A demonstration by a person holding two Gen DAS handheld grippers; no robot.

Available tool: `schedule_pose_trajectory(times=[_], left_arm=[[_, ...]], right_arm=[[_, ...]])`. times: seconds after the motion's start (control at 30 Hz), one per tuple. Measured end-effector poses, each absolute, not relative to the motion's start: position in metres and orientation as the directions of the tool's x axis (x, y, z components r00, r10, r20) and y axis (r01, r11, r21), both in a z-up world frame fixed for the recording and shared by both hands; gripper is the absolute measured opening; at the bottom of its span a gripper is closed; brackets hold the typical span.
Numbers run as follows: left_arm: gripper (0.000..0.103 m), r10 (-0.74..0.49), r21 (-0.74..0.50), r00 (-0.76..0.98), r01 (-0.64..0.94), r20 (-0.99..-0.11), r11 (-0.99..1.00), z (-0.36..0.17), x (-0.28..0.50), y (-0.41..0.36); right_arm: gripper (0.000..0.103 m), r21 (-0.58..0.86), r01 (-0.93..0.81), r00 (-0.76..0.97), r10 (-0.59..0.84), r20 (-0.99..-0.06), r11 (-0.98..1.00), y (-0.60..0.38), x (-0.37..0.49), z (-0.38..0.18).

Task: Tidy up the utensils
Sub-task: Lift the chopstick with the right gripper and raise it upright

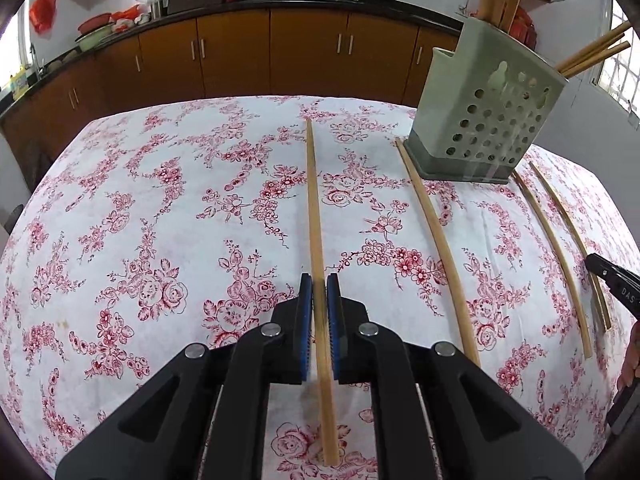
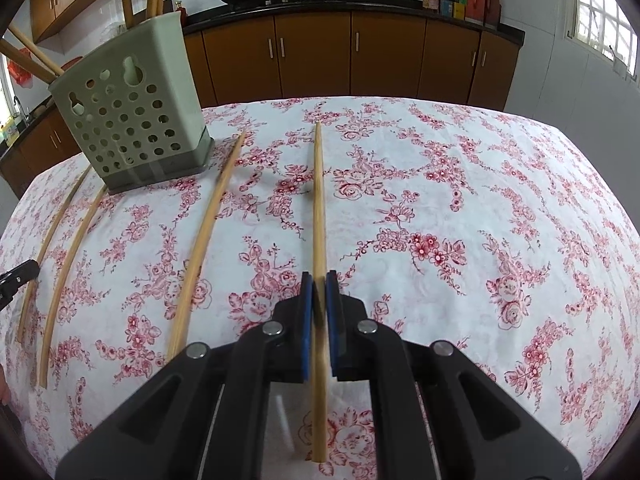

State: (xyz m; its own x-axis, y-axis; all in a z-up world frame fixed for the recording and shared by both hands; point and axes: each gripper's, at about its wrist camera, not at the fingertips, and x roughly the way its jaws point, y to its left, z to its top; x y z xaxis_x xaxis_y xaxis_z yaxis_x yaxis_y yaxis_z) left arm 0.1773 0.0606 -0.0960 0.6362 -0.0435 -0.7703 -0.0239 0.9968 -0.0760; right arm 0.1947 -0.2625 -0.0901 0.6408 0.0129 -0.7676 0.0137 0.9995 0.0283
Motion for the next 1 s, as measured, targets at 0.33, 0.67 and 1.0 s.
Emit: schedule_pose_trajectory(times=[0.33, 0.67, 1.0], left_arm=[[0.009, -0.046, -0.081, 0.636, -0.027, -0.77, 0.996, -0.098, 0.178, 0.059], [0.009, -0.057, -0.099, 0.64, -0.03, -0.766, 0.995, -0.098, 0.178, 0.062], [0.009, -0.058, -0.1, 0.638, -0.029, -0.768, 0.995, -0.097, 0.165, 0.061]], right_arm=[[0.009, 0.031, 0.014, 0.641, 0.015, -0.767, 0.999, -0.262, 0.194, -0.09], [0.009, 0.037, 0.013, 0.641, 0.02, -0.768, 0.999, -0.263, 0.194, -0.09], [0.009, 0.051, 0.014, 0.64, 0.031, -0.768, 0.999, -0.264, 0.188, -0.09]])
